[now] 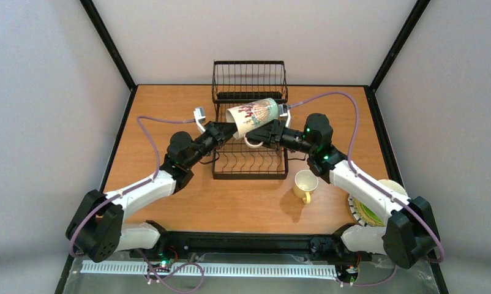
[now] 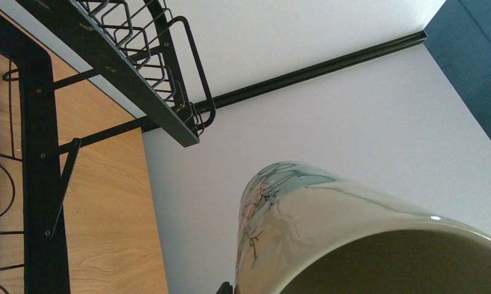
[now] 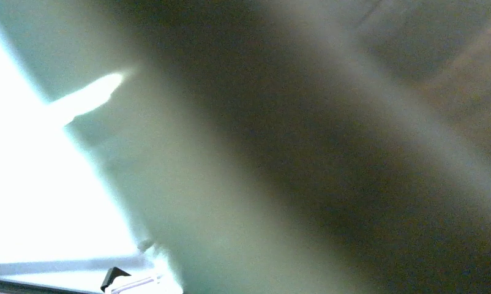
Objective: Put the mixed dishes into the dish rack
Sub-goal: Pass from the left arm to the right
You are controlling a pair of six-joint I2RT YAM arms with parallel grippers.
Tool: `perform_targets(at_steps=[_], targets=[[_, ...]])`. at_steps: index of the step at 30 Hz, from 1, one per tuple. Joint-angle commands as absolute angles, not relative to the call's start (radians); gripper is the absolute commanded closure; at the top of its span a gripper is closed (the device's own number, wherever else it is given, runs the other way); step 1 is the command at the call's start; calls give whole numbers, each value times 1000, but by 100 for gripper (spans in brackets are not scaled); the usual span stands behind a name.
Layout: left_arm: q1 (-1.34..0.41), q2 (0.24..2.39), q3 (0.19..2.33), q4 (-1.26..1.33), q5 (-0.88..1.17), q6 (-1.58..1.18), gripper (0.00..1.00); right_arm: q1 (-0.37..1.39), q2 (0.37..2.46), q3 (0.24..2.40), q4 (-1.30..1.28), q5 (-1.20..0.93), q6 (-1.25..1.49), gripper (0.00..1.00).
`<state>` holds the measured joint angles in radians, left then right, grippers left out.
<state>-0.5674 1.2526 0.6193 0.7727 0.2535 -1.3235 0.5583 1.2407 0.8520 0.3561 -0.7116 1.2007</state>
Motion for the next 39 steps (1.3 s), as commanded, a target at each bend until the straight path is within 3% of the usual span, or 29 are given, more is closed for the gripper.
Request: perform_targets(at_steps=[1,9,18,22,33,39], targets=[[-597,1265,670,873,315,-1318,100,617,1261,883,385,-797,1197,23],[-597,1252,664,818,330,-1307,100,617,1259,876,380,-830,1189,50],[-595,1233,669,742,315,-1302,100,618,1245,852,385,-854,1184,96],[-597,1200,665,694,291,-1289,90,617,1236,843,398,-859,1183,98],[-596,1114,631,566,232,-1249,31,618,1208,844,403,-855,1159,98],[-597,1078,616,498,219,-1233,25,617,1194,860,384,-836,1138,98]])
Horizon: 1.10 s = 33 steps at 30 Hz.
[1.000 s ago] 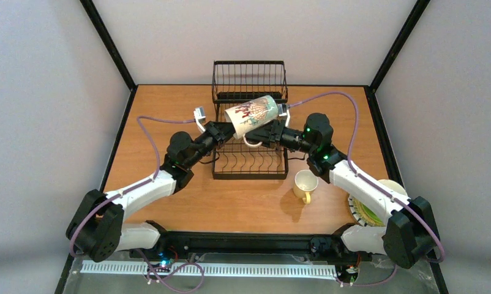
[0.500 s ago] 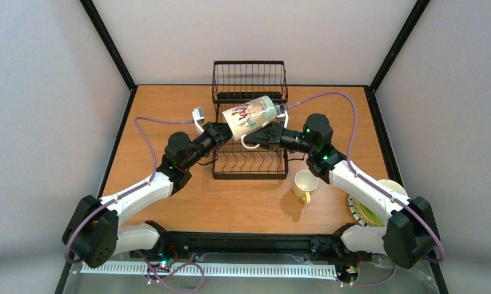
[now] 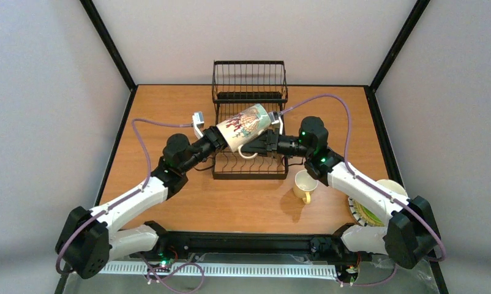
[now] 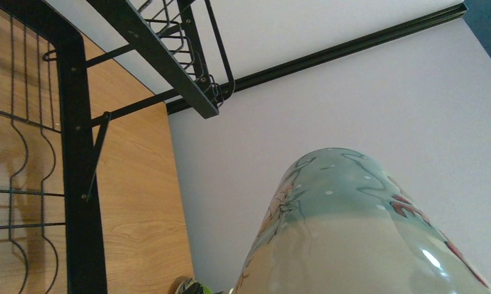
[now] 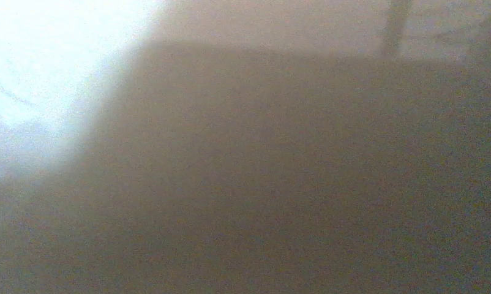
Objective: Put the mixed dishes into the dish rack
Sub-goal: Pass from the left arm to the right, then turn the cup upside down over the dish rack.
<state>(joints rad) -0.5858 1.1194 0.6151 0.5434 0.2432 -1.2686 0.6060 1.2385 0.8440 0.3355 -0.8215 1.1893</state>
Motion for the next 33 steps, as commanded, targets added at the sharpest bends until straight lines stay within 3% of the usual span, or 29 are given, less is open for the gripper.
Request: perform_targets(at_steps=[1,6,33], targets=[[-597,1069,614,481,213,-1227,24,617,1193,867,377,-834,1132,98],[-597,1022,607,394,193,-1204,20,618,1196,903,348,-820,1103,98],[-596,820,580,10,105,-1134,20,616,1301,1097,125,-725,856,98]])
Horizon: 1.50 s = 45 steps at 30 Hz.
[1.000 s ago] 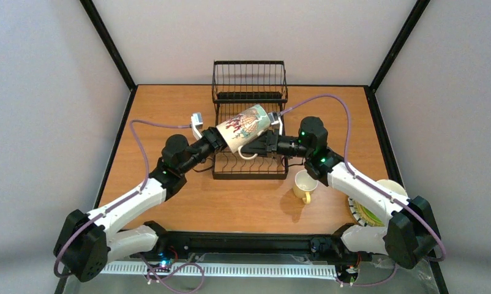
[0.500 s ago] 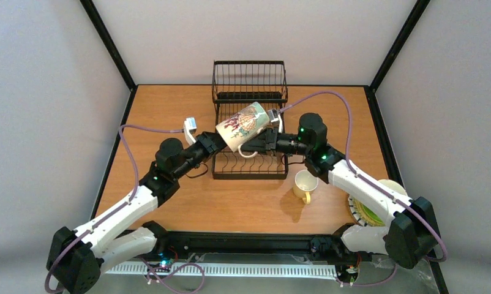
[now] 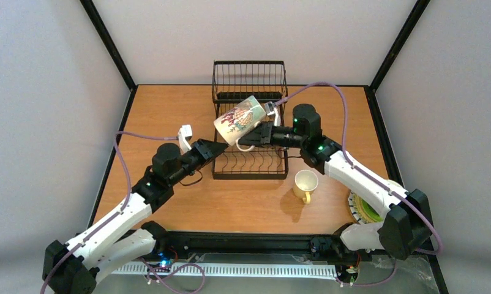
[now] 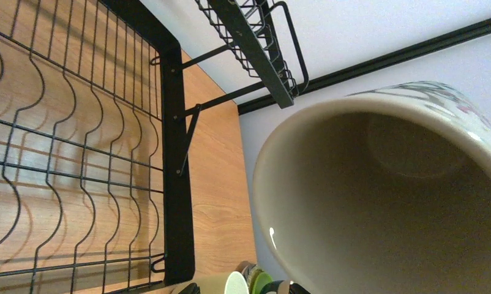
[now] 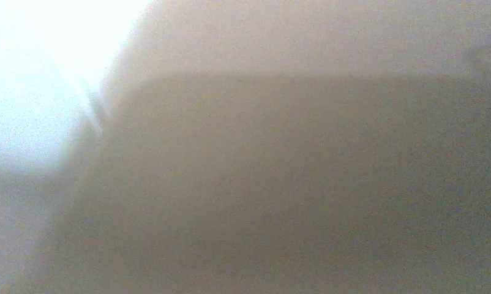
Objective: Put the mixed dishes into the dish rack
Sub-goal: Turn the cup upside down over the dish rack.
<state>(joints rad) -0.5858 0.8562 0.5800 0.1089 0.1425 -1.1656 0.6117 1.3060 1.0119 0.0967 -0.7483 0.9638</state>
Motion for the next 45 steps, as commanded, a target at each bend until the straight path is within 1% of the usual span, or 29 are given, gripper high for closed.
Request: perform_targets(at_steps=[1,10,19,35,39,45], targets=[[-597,813,579,-20,99,-1133,20,616,1305,1107,108,-716,839,98],[-597,771,599,-190,52,-1117,20,617,1352,1171,-50,-622,682,98],[-597,736,614,-273,32,-1114,20,617,1389,1174,-128,-525,560,98],[-596,733,610,-304,31,-1126,21,621,1449,1184,-181,-387,349,98],[-597,743,610,-302,35,-1126,21,650,1459,1191,-195,-322,292,98],[-597,744,611,-307,34,-1122,21,730,1510,1214,-213,-161,206,98]])
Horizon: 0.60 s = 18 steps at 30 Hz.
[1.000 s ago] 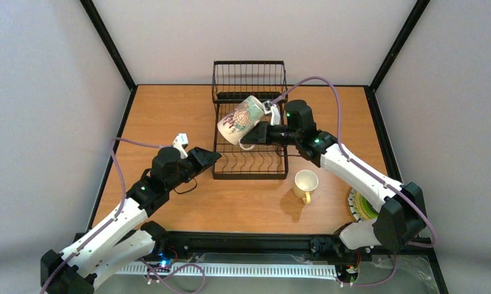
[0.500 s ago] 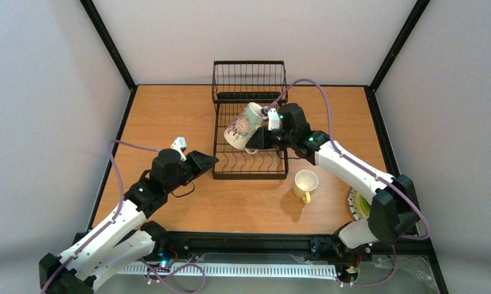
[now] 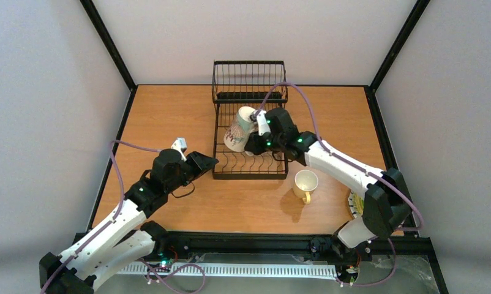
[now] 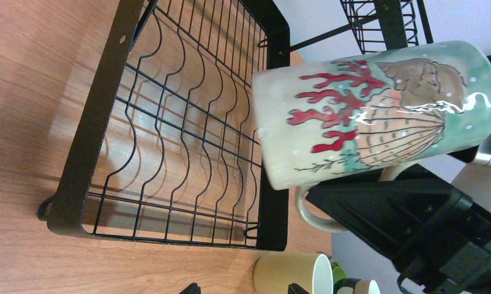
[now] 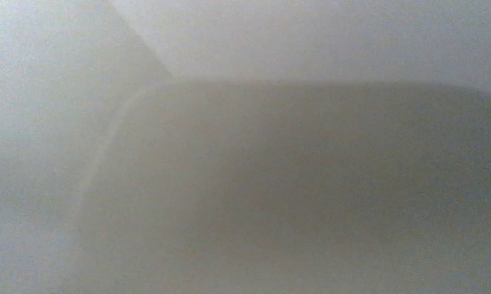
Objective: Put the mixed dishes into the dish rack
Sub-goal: Turn the cup upside down over the dish rack.
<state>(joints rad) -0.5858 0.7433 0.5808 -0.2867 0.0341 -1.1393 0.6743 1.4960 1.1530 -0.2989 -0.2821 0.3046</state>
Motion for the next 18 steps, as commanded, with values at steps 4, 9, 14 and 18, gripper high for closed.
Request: perform_targets(at_steps=[4,9,14,18], targets=[[-597,740,615,-318,26,-1111,21,767,1529,1201,-193,-60,176,98],[-597,735,616,-331,21,-1098,21,802,1541,1152,-125,86,139,98],[-597,732,617,-340,14,-1088,21,830,1561,1104,-25,209,104,98],[-597,732,618,-346,9,-1083,21,839,1601,1084,59,249,92,98]])
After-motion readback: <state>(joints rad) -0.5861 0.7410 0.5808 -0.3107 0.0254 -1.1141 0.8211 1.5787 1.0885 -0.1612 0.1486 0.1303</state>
